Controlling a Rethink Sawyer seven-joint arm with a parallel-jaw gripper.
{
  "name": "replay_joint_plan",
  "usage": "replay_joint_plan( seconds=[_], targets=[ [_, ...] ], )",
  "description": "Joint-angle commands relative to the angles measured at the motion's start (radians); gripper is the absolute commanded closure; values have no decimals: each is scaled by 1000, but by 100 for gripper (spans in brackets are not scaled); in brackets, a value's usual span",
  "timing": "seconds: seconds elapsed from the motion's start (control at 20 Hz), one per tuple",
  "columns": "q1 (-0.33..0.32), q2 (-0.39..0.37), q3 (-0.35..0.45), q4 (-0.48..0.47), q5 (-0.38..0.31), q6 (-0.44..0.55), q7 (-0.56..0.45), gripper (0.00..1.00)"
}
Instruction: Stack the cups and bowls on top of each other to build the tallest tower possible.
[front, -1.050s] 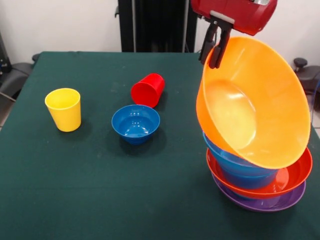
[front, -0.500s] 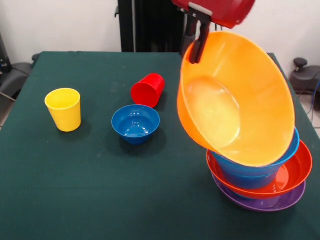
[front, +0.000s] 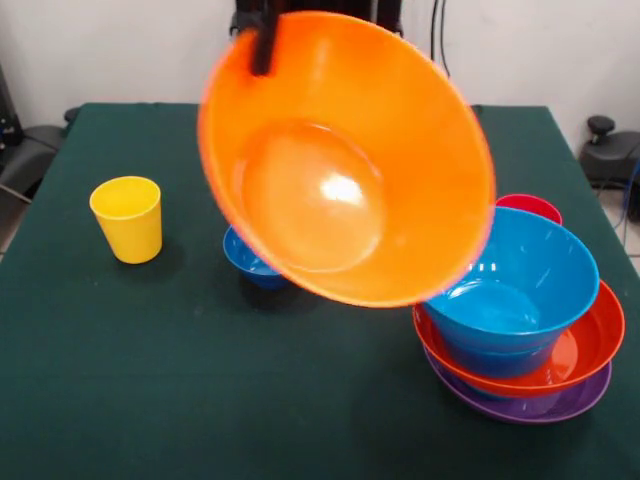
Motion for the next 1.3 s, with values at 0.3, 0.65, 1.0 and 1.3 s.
replay_joint_plan(
  seconds=[0.3,0.65,1.0,1.3],
  targets=[
    [-216,-42,240,171,-129,-79,-402,100],
    [-264,-22,300,197,-179,-143,-391,100],
    [-293,-1,348,225,-205,-191,-347,100],
    [-315,13,381,246,-226,-233,-310,100]
  ],
)
